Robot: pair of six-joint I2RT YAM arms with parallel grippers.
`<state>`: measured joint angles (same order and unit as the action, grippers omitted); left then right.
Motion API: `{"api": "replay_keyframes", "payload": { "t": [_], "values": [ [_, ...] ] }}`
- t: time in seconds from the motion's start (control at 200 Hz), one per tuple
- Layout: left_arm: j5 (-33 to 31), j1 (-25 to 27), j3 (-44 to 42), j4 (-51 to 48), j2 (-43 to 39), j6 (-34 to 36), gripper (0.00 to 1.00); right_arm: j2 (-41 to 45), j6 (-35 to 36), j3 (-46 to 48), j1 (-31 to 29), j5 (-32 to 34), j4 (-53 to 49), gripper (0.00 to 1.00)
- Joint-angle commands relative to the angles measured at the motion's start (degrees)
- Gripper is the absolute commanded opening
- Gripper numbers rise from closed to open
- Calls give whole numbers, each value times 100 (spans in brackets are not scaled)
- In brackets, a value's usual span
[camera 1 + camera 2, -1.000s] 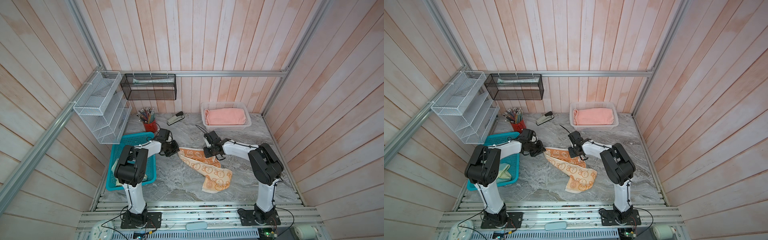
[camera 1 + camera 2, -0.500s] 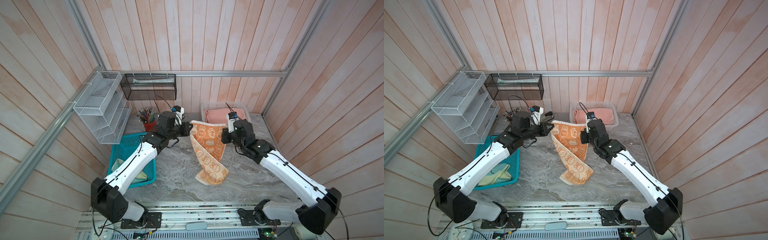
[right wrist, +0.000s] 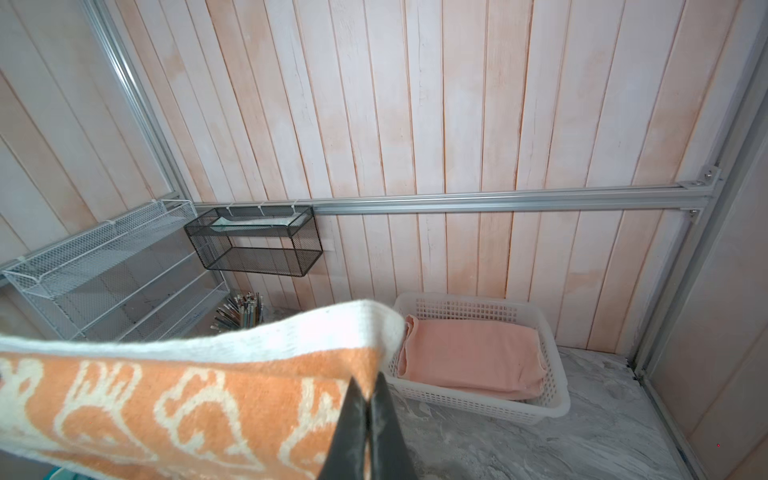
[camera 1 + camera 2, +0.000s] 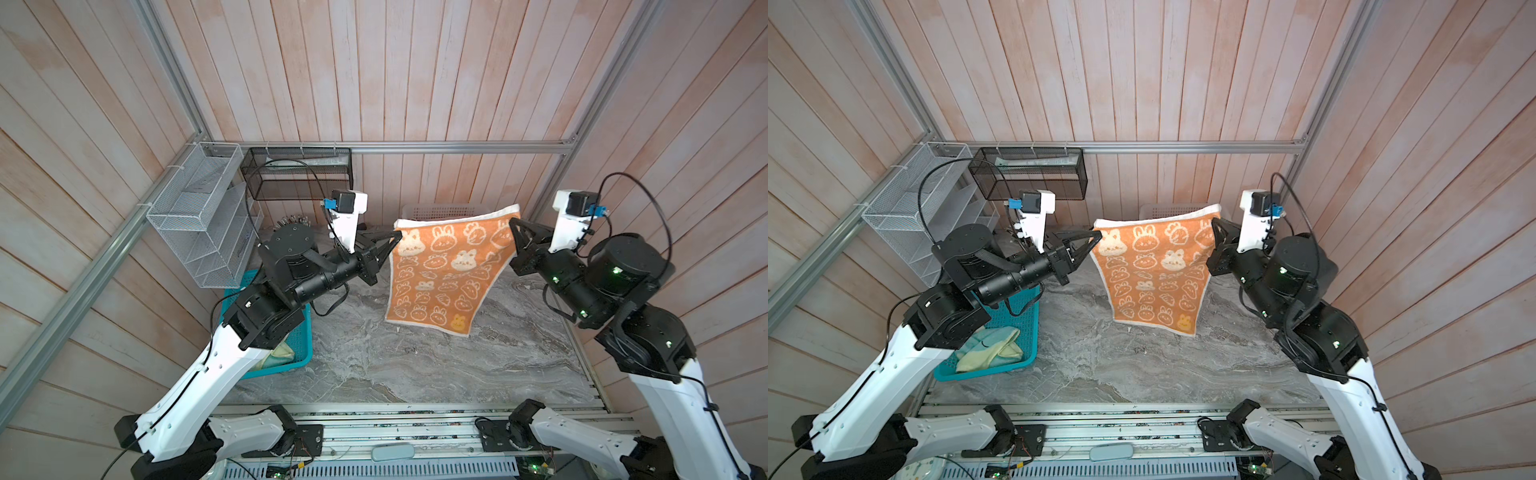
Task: Fold and stack the towels
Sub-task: 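Lift the orange towel with both grippers and shake it open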
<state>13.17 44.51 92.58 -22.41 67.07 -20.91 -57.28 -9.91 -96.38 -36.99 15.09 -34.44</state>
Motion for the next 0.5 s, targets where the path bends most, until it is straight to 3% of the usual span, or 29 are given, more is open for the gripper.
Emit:
{"api": "replay_keyframes", "payload": {
  "t": [0.0,0.15,0.29,0.38,0.495],
  "values": [
    [70,-39,312,-27,-106,-149,0,-224,142,-713,63,288,-827,0],
    [-67,-39,860,-557,115,-138,0,-654,272,-1544,66,397,-1379,0],
    [-559,-129,1290,-1079,452,-61,0,-801,306,-1414,69,554,-1269,0],
    [-142,-773,1341,-1301,701,-193,0,-854,322,-976,68,630,-986,0],
    [856,-1780,604,-900,892,-452,0,-990,365,-187,232,552,-447,0]
  ]
}}
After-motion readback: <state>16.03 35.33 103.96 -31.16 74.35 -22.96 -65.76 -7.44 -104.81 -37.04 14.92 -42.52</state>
